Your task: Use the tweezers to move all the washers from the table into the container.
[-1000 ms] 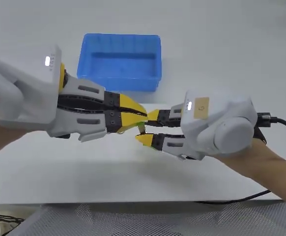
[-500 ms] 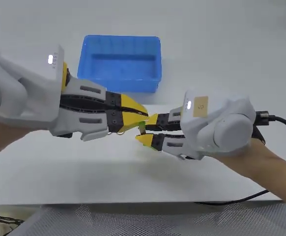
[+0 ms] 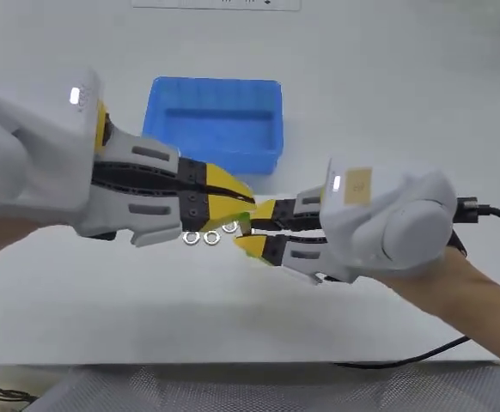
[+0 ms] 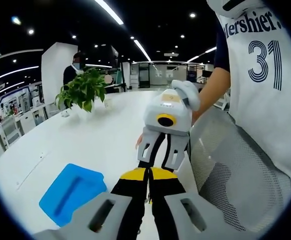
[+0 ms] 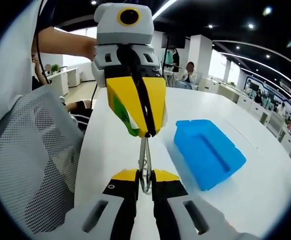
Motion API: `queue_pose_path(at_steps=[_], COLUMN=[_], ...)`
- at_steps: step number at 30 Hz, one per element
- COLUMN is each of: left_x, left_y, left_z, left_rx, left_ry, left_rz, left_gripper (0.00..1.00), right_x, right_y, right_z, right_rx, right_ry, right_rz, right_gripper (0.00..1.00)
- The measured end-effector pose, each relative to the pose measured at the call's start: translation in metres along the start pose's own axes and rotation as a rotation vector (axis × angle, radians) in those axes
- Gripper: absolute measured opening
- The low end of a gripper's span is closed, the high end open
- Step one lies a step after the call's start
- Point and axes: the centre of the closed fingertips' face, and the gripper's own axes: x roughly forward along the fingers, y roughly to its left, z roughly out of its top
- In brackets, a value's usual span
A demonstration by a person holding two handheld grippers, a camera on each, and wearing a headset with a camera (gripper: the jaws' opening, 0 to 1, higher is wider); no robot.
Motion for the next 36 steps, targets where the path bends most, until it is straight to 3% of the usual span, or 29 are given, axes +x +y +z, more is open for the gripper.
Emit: queue_pose_path(at_steps=[5,13,20,30,36], left_x=[-0.006,-0.020,-0.027,-0.033,-0.034], left_y=[0.008,0.033,0.058,0.090,0.116], left_z=[0.015,0.044,0.057,0.052,0.032], left_rx=[0.055,0.141,0.173,0.185,0.163], left_ry=[-0.014,-0.025,-0.040,-0.023,-0.002], left_rz=[0.009,0.015,0.036,0.051,0.055], left_gripper=[0.05,0.05,0.05,0.05,0.05], right_x=[-0.005,-0.012,-0.015,0.006,0.025], right_y=[-0.014,-0.043,-0.071,-0.102,-0.118], right_z=[0.017,0.047,0.063,0.070,0.064], right_rx=[-0.030,-0.072,-0.115,-0.149,-0.138], right_ry=[-0.019,-0.056,-0.069,-0.070,-0.071], right_rz=[-0.040,-0.103,-0.127,-0.094,-0.067], right_gripper=[0.11,0.11,0.11,0.11,0.11])
